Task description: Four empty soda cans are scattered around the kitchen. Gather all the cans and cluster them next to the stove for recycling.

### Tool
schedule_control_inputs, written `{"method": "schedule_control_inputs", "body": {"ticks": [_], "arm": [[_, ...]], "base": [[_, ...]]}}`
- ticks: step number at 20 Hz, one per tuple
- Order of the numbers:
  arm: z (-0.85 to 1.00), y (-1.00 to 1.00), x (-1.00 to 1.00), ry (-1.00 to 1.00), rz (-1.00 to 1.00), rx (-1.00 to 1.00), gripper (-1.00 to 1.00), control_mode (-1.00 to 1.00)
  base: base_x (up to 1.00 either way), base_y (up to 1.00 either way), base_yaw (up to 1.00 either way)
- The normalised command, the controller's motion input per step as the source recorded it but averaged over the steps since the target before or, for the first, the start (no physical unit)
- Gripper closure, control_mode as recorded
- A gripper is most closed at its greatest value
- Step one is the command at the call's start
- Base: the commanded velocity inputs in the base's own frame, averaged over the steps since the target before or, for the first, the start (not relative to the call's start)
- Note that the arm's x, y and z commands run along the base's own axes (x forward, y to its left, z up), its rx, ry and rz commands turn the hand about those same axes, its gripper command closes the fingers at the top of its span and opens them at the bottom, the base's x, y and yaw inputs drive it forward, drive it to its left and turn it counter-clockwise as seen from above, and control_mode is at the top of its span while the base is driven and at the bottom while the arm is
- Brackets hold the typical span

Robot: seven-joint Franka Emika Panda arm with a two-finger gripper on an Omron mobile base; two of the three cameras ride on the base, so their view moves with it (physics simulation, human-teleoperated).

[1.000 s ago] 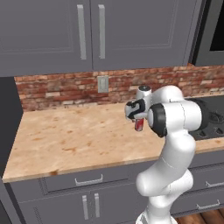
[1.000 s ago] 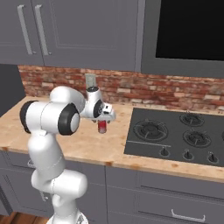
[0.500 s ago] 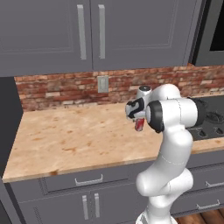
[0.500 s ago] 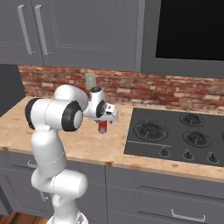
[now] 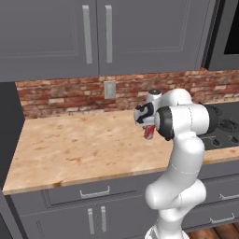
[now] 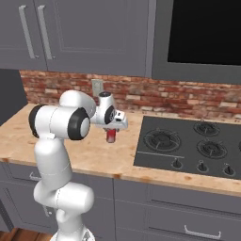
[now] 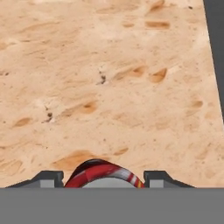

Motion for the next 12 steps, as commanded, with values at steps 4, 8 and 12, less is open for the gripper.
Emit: {"method": "schedule_control_inputs", "body": {"ticks": [4,8,12], "arm": [[0.15,-0.62,0.00,-0.03,0.02,0.00,1.00,-1.00],[0.06,-0.93,0.00,0.00,0.01,0.00,1.00,-1.00],[0.05,-0.68,0.04,0.00,0.00,0.00,1.00,-1.00]], "base": [[0.00,0.00,0.00],[0.00,0.00,0.00],[0.00,0.00,0.00]]}}
